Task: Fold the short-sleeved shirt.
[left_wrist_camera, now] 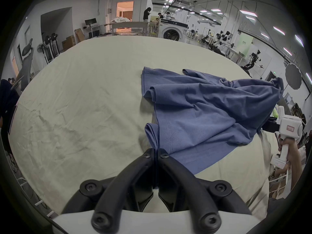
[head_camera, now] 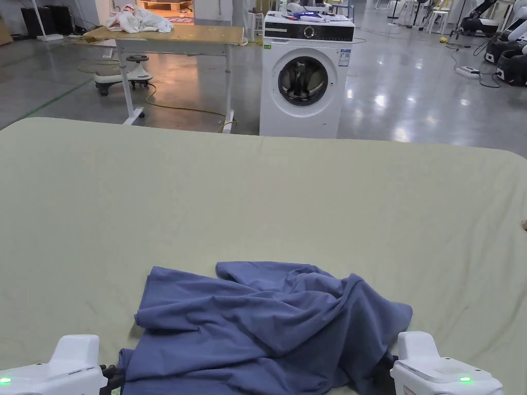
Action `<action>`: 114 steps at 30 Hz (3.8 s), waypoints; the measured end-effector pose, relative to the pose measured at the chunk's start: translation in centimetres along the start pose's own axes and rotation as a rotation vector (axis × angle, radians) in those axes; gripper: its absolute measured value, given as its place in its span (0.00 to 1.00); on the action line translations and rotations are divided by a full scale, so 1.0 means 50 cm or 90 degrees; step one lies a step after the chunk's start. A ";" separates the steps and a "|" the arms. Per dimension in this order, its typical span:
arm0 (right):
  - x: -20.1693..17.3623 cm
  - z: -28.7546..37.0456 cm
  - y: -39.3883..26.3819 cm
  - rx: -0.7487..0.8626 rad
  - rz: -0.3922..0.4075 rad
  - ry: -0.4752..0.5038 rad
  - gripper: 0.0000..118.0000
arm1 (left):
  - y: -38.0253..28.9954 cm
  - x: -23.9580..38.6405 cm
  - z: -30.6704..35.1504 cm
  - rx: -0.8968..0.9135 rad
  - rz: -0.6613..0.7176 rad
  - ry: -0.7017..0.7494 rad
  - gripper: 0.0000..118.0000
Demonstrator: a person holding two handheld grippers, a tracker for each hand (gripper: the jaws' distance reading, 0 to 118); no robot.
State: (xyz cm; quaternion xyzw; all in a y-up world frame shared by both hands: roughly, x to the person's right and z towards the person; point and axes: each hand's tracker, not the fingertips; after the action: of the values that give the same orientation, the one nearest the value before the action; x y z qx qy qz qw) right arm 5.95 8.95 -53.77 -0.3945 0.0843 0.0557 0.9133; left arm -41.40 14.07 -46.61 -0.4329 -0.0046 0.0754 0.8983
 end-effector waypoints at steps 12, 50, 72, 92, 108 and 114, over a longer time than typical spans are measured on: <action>0.080 0.175 0.094 0.145 -0.053 -0.051 0.03 | 0.108 0.015 0.112 0.164 -0.030 -0.027 0.00; 0.098 0.437 0.749 0.482 -0.011 -0.182 0.03 | 0.801 0.117 0.388 0.466 -0.085 0.076 0.00; 0.119 0.475 0.942 0.544 -0.004 -0.229 0.03 | 0.949 0.124 0.437 0.534 -0.100 0.096 0.00; 0.076 0.327 0.441 0.392 0.028 -0.194 0.03 | 0.408 0.011 0.242 0.404 -0.042 0.016 0.00; 0.002 0.461 0.144 0.373 0.025 -0.191 0.03 | 0.115 -0.008 0.359 0.386 -0.020 0.022 0.00; -0.005 0.494 0.100 0.344 0.002 -0.180 0.03 | 0.073 -0.011 0.369 0.342 -0.019 0.016 0.00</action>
State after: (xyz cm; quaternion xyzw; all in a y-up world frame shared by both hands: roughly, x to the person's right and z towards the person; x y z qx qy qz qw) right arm 7.57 30.36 -40.63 -0.1253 -0.0315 0.0873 0.9878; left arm -43.76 30.56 -37.91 -0.1800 0.0199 0.0552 0.9819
